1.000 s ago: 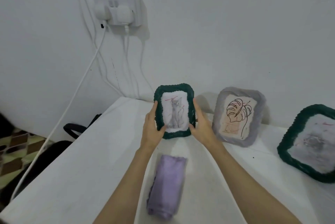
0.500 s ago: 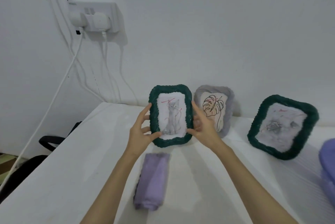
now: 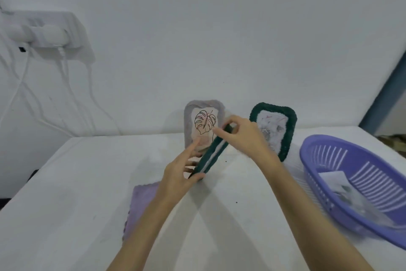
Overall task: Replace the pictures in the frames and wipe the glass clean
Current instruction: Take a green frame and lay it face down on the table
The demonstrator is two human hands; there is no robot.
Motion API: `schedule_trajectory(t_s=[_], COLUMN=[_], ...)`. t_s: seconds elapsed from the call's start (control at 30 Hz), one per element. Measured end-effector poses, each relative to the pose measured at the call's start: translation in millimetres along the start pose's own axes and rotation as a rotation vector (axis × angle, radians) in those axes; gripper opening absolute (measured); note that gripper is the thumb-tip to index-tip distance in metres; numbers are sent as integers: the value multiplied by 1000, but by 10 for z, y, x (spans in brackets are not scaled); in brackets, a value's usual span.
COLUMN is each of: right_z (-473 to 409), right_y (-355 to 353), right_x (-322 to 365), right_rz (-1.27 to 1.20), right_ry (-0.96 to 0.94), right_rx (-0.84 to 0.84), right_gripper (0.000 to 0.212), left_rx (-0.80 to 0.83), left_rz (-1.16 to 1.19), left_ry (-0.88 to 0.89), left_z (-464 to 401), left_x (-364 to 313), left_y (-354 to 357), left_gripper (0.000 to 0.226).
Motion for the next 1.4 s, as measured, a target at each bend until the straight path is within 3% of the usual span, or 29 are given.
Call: schedule_trajectory(t_s=[0.1,0.17,0.37,0.77,0.97,1.2,1.4], right_z=[72,127,193,247,322,461,703], right_y=[-74,-93,-236,-59,-5,385,449], right_x=[-177,-212,-338,-1212,-1490,-1635,-1424], right_rz=[-61,-110,-234,-248,-233,-121,420], right_ry=[72,79,78,193,208,223,113], right_rx=[89,209,362,146,-56,-47,-18], right_gripper=[18,23,39,34,37,29,38], left_rx=[-123,-134,286,260,344,411,397], left_rz=[145,166,219,-1,-307,-527,-621], left_ry=[-43,-75,-129,-280,-283,-284,-218], left_z=[-57,-152,-310,107,116,423,446], left_x=[-33,-9,-20,343,488,799,736], left_y=[-95,-79,509,756,773,752,760], left_gripper=[72,70,93,110,112,108,100])
Point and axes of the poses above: each hand's wrist, its own z-axis away from the middle knuckle, its own y-axis out of the palm, x = y × z, the point moved 10 cm from there along -z, towards the middle knuckle, and after that the axes turned 13 degrees about -z, right-handed, at the moved point
